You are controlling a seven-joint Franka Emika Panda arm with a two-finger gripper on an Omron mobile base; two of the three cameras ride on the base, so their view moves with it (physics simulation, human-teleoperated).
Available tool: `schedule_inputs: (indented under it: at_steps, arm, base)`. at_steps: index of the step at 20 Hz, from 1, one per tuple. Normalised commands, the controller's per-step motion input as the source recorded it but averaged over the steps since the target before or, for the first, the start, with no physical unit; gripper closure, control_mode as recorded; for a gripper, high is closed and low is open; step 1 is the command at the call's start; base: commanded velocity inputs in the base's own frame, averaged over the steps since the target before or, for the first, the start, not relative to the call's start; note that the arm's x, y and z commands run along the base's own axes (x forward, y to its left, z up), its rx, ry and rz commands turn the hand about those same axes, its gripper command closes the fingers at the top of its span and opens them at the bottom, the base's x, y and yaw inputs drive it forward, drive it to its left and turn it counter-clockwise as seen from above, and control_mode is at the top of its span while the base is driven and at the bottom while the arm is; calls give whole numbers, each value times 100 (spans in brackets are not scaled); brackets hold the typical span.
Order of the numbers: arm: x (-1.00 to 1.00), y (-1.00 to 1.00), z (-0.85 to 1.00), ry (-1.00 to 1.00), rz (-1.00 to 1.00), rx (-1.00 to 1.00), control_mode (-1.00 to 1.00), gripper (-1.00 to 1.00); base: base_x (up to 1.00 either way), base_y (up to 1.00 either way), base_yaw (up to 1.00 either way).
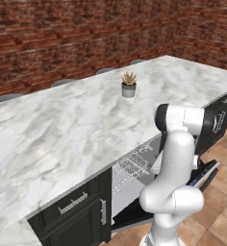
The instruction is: Open the dishwasher door and pull out the top rack.
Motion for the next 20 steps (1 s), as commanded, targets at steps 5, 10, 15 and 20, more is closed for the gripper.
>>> schedule_inputs:
  at_steps: [5, 10, 15, 20]
  arm:
    - [47, 8, 0, -23, -6, 2, -100, -100]
    - [39, -1, 0, -19, -1, 5, -100, -100]
    - [53, -4, 0, -16, 0, 6, -100, -100]
    - [64, 0, -14, -7, 0, 4, -100, -100]
  base:
    - [0, 0, 0]
    - [0, 0, 0]
    - [0, 0, 0]
    - [0, 0, 0]
